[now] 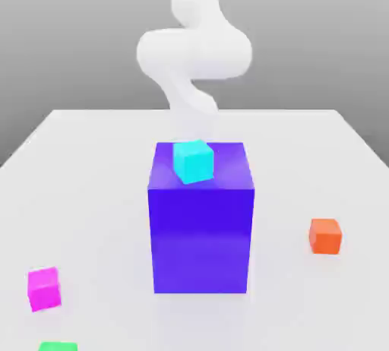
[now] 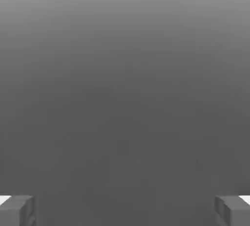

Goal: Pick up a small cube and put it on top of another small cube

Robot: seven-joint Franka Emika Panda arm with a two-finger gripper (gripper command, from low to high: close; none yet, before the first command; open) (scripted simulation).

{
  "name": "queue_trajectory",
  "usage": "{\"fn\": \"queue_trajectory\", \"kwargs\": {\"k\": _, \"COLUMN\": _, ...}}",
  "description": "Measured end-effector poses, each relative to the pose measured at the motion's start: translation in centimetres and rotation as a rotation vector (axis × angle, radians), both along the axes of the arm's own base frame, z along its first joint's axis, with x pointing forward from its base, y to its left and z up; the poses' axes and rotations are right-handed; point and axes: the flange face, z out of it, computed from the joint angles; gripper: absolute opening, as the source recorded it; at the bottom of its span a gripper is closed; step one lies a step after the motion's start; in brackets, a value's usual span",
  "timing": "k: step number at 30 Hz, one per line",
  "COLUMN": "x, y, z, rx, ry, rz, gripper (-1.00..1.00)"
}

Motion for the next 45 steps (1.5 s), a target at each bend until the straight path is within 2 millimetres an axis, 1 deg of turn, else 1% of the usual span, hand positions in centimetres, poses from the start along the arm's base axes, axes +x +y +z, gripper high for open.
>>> {"fn": "queue_trajectory", "kwargs": {"k": 3, "x": 3.5, "y": -2.9, "z": -5.1, "rx": 0.047, "ry": 0.084, "rz": -0.124, "gripper": 0.0}}
{"fn": "queue_trajectory", "kwargs": {"k": 6, "x": 6.1, "y": -6.0, "z": -10.4, "rx": 0.093, "ry": 0.161, "rz": -0.245, "gripper": 0.0}}
{"fn": "queue_trajectory", "kwargs": {"k": 9, "x": 7.7, "y": -9.3, "z": -15.9, "rx": 0.142, "ry": 0.236, "rz": -0.367, "gripper": 0.0}}
{"fn": "queue_trajectory", "kwargs": {"k": 11, "x": 8.3, "y": -11.5, "z": -19.7, "rx": 0.175, "ry": 0.284, "rz": -0.449, "gripper": 0.0}}
{"fn": "queue_trajectory", "kwargs": {"k": 13, "x": 8.4, "y": -13.6, "z": -23.5, "rx": 0.209, "ry": 0.332, "rz": -0.531, "gripper": 0.0}}
{"fn": "queue_trajectory", "kwargs": {"k": 16, "x": 8.0, "y": -16.7, "z": -29.3, "rx": 0.262, "ry": 0.401, "rz": -0.655, "gripper": 0.0}}
{"fn": "queue_trajectory", "kwargs": {"k": 20, "x": 5.6, "y": -21.3, "z": -37.1, "rx": 0.341, "ry": 0.489, "rz": -0.845, "gripper": 0.0}}
{"fn": "queue_trajectory", "kwargs": {"k": 23, "x": 3.7, "y": -22.7, "z": -42.7, "rx": 0.395, "ry": 0.557, "rz": -0.956, "gripper": 0.0}}
{"fn": "queue_trajectory", "kwargs": {"k": 25, "x": 1.9, "y": -23.6, "z": -46.4, "rx": 0.432, "ry": 0.602, "rz": -1.034, "gripper": 0.0}}
{"fn": "queue_trajectory", "kwargs": {"k": 27, "x": 1.3, "y": -23.9, "z": -49.2, "rx": 0.446, "ry": 0.617, "rz": -1.064, "gripper": 0.0}}
{"fn": "queue_trajectory", "kwargs": {"k": 30, "x": 1.1, "y": -24.0, "z": -53.1, "rx": 0.449, "ry": 0.622, "rz": -1.073, "gripper": 0.0}}
{"fn": "queue_trajectory", "kwargs": {"k": 31, "x": 1.1, "y": -24.0, "z": -54.1, "rx": 0.449, "ry": 0.622, "rz": -1.073, "gripper": -1.0}}
{"fn": "queue_trajectory", "kwargs": {"k": 36, "x": 1.1, "y": -24.0, "z": -54.1, "rx": 0.449, "ry": 0.621, "rz": -1.073, "gripper": -1.0}}
{"fn": "queue_trajectory", "kwargs": {"k": 37, "x": 1.0, "y": -24.0, "z": -54.6, "rx": 0.449, "ry": 0.621, "rz": -1.074, "gripper": -1.0}}
{"fn": "queue_trajectory", "kwargs": {"k": 38, "x": 1.1, "y": -24.0, "z": -54.2, "rx": 0.45, "ry": 0.622, "rz": -1.073, "gripper": -1.0}}
{"fn": "queue_trajectory", "kwargs": {"k": 40, "x": 1.1, "y": -24.0, "z": -52.4, "rx": 0.45, "ry": 0.621, "rz": -1.074, "gripper": -1.0}}
{"fn": "queue_trajectory", "kwargs": {"k": 43, "x": 1.2, "y": -24.0, "z": -48.9, "rx": 0.45, "ry": 0.621, "rz": -1.074, "gripper": -1.0}}
{"fn": "queue_trajectory", "kwargs": {"k": 44, "x": 2.1, "y": -23.8, "z": -48.2, "rx": 0.45, "ry": 0.621, "rz": -1.075, "gripper": -1.0}}
{"fn": "queue_trajectory", "kwargs": {"k": 45, "x": 3.4, "y": -23.4, "z": -47.6, "rx": 0.451, "ry": 0.621, "rz": -1.077, "gripper": -1.0}}
